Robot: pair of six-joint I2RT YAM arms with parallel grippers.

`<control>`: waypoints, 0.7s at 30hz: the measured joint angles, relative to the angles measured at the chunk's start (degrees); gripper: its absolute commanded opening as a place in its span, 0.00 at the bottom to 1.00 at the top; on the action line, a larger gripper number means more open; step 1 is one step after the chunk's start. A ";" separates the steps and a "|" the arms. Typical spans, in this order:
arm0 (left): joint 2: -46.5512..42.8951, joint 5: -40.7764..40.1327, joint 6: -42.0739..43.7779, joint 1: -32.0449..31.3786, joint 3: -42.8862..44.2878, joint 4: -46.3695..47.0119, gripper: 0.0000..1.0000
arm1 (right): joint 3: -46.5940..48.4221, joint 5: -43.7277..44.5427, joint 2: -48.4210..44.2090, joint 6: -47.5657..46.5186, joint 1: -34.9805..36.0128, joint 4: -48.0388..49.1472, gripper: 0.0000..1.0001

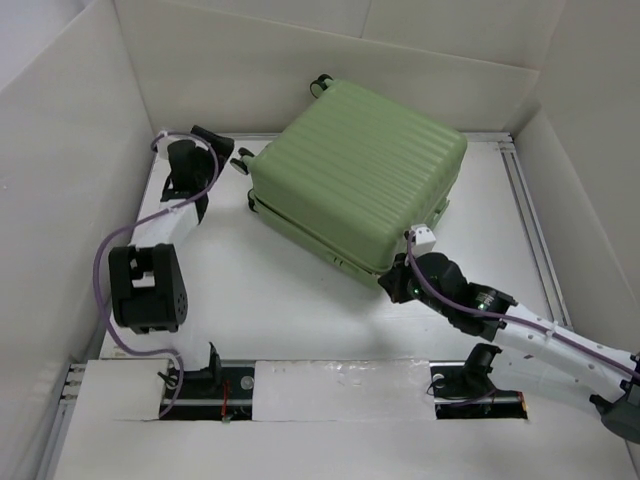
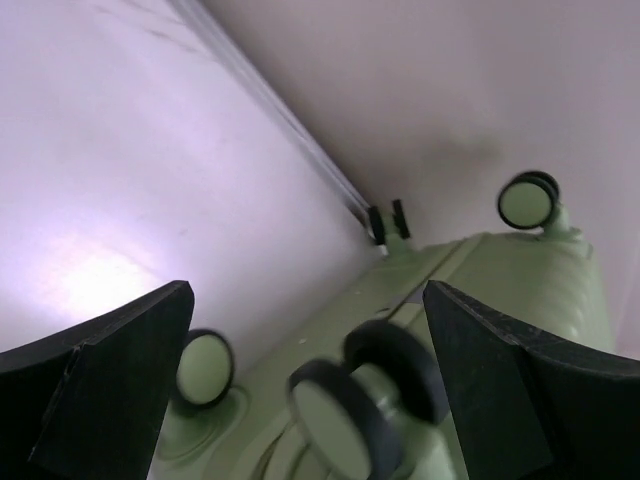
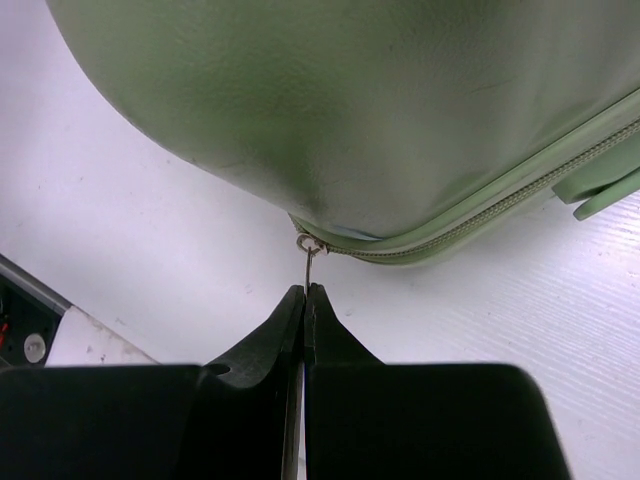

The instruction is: Pack the luggage

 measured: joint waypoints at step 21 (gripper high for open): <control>0.50 17.84 -4.42 -0.46 -11.23 31.65 0.00 | -2.54 -2.54 -3.26 -0.20 -4.42 0.81 0.00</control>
